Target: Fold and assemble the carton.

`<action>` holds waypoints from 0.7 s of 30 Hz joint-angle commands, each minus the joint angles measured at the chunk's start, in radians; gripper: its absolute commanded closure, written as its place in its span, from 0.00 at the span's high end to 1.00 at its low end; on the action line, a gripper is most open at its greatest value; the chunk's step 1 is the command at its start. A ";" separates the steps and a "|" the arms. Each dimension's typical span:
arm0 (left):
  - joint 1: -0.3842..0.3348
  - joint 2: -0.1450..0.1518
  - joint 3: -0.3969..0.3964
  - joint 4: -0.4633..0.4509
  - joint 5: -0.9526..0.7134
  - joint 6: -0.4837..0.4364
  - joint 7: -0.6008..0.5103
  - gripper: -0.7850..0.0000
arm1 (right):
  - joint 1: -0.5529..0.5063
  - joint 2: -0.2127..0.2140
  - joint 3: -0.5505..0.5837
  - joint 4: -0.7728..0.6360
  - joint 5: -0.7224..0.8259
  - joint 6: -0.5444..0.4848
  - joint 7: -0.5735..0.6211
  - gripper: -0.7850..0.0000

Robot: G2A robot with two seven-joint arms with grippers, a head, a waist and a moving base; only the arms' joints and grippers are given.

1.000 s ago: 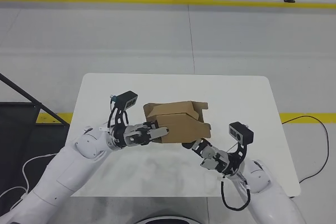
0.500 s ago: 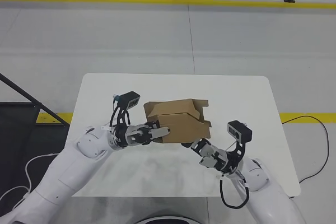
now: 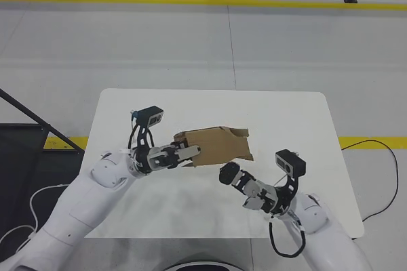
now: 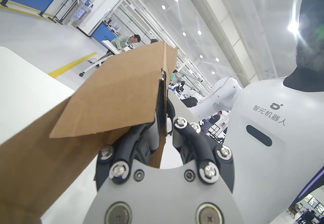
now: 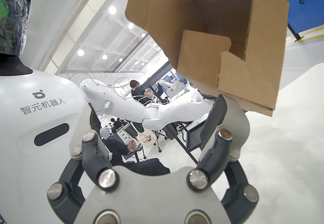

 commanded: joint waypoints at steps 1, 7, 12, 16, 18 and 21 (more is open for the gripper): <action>0.005 0.000 -0.007 -0.003 -0.008 -0.003 -0.004 0.00 | -0.002 0.004 0.000 -0.004 0.013 0.013 0.027 1.00; 0.017 -0.001 -0.019 -0.014 -0.038 -0.007 -0.023 0.00 | 0.011 0.011 -0.009 0.000 0.012 0.070 0.081 1.00; 0.019 -0.004 -0.015 -0.029 -0.069 0.006 -0.041 0.00 | 0.023 0.009 -0.011 0.013 0.003 0.071 0.058 1.00; 0.018 -0.004 -0.004 -0.040 -0.106 0.019 -0.055 0.00 | 0.017 0.007 -0.008 0.009 0.011 0.039 0.030 1.00; 0.016 -0.004 0.004 -0.040 -0.118 0.025 -0.061 0.00 | 0.013 0.008 -0.006 0.006 0.013 0.023 0.022 1.00; 0.010 -0.006 0.024 -0.038 -0.138 0.033 -0.069 0.00 | 0.007 0.008 -0.001 0.002 0.018 0.002 0.010 1.00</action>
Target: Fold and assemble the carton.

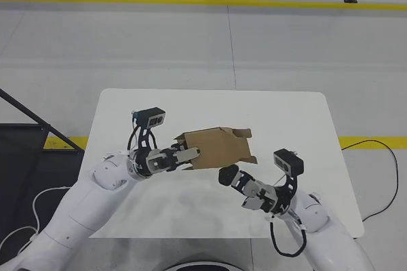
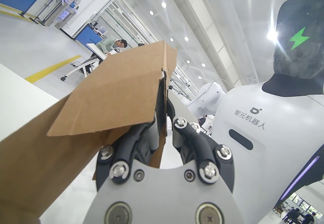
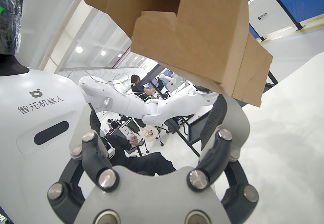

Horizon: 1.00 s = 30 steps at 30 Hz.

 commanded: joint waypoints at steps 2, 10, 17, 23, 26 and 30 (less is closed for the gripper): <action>-0.006 -0.003 0.022 -0.002 -0.041 0.008 -0.008 0.00 | -0.005 0.001 0.004 -0.001 0.005 -0.013 -0.009 1.00; -0.030 -0.009 0.051 0.020 -0.154 0.053 -0.053 0.00 | -0.011 0.003 0.009 -0.004 0.025 -0.040 -0.026 1.00; -0.037 -0.017 0.064 0.030 -0.184 0.088 -0.088 0.00 | -0.011 0.003 0.009 -0.010 0.031 -0.040 -0.025 1.00; -0.040 -0.025 0.064 0.039 -0.210 0.120 -0.120 0.00 | -0.011 0.001 0.009 -0.010 0.034 -0.040 -0.037 1.00; -0.040 -0.030 0.060 0.042 -0.218 0.131 -0.131 0.00 | -0.010 0.001 0.010 -0.008 0.035 -0.040 -0.039 1.00; -0.038 -0.037 0.058 0.044 -0.228 0.153 -0.153 0.00 | -0.007 -0.001 0.011 -0.004 0.037 -0.040 -0.043 1.00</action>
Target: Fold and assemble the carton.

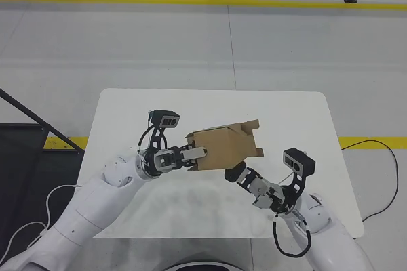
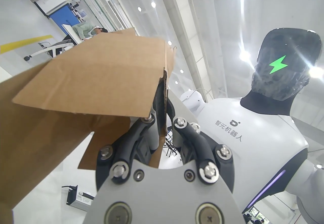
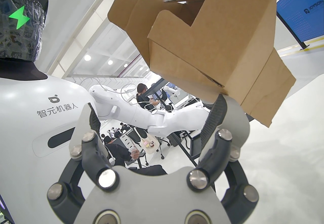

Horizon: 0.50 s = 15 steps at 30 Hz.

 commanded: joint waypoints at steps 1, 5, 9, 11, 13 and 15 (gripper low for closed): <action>0.000 -0.004 -0.002 0.002 0.000 0.011 -0.011 0.00 | 0.001 -0.001 0.000 0.001 0.003 0.000 -0.004 1.00; 0.000 -0.011 -0.006 0.007 -0.001 0.028 -0.028 0.00 | 0.004 -0.004 0.000 0.005 0.002 0.000 -0.016 1.00; 0.001 -0.019 -0.011 0.013 0.001 0.041 -0.041 0.00 | 0.005 -0.008 0.001 0.006 0.000 0.000 -0.026 1.00; 0.002 -0.023 -0.015 0.014 0.003 0.044 -0.044 0.00 | 0.004 -0.009 0.001 0.008 -0.002 0.000 -0.027 1.00; 0.003 -0.026 -0.023 0.017 0.016 0.037 -0.037 0.00 | 0.005 -0.010 0.000 0.008 -0.004 0.000 -0.024 1.00; 0.007 -0.029 -0.033 0.018 0.028 0.022 -0.022 0.00 | 0.004 -0.010 0.001 0.006 -0.004 0.000 -0.019 1.00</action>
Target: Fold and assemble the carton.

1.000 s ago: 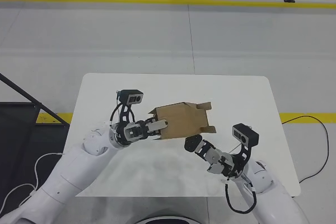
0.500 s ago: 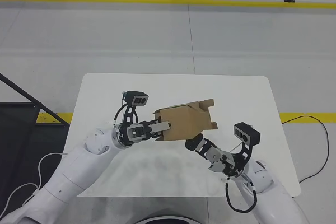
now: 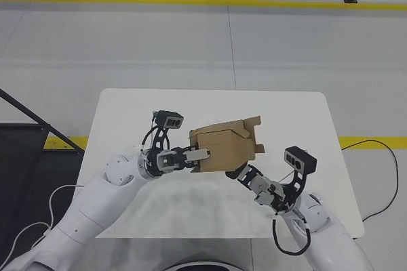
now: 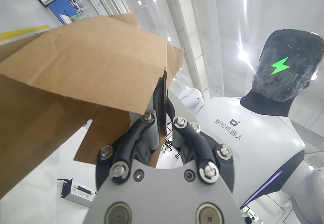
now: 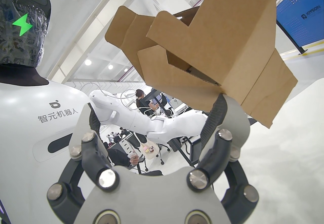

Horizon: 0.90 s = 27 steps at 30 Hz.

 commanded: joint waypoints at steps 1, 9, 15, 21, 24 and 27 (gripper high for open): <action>0.003 -0.002 -0.009 0.000 0.010 -0.011 0.011 0.00 | -0.002 0.001 0.003 -0.004 0.001 0.000 0.006 1.00; 0.020 -0.003 -0.048 -0.005 0.021 -0.011 0.012 0.00 | -0.052 0.010 0.089 -0.032 0.060 0.000 0.008 1.00; 0.027 -0.006 -0.061 -0.008 0.024 -0.005 0.005 0.00 | -0.089 0.009 0.163 -0.023 0.114 0.000 -0.032 1.00; 0.027 -0.013 -0.061 0.001 0.025 0.007 -0.007 0.00 | -0.079 -0.001 0.159 -0.011 0.132 0.000 -0.028 1.00; 0.025 -0.017 -0.059 0.010 0.025 0.013 -0.013 0.00 | -0.073 -0.008 0.151 -0.015 0.126 0.000 -0.024 1.00; 0.022 -0.021 -0.055 0.021 0.026 0.024 -0.024 0.00 | -0.072 -0.016 0.149 -0.026 0.119 0.000 -0.025 1.00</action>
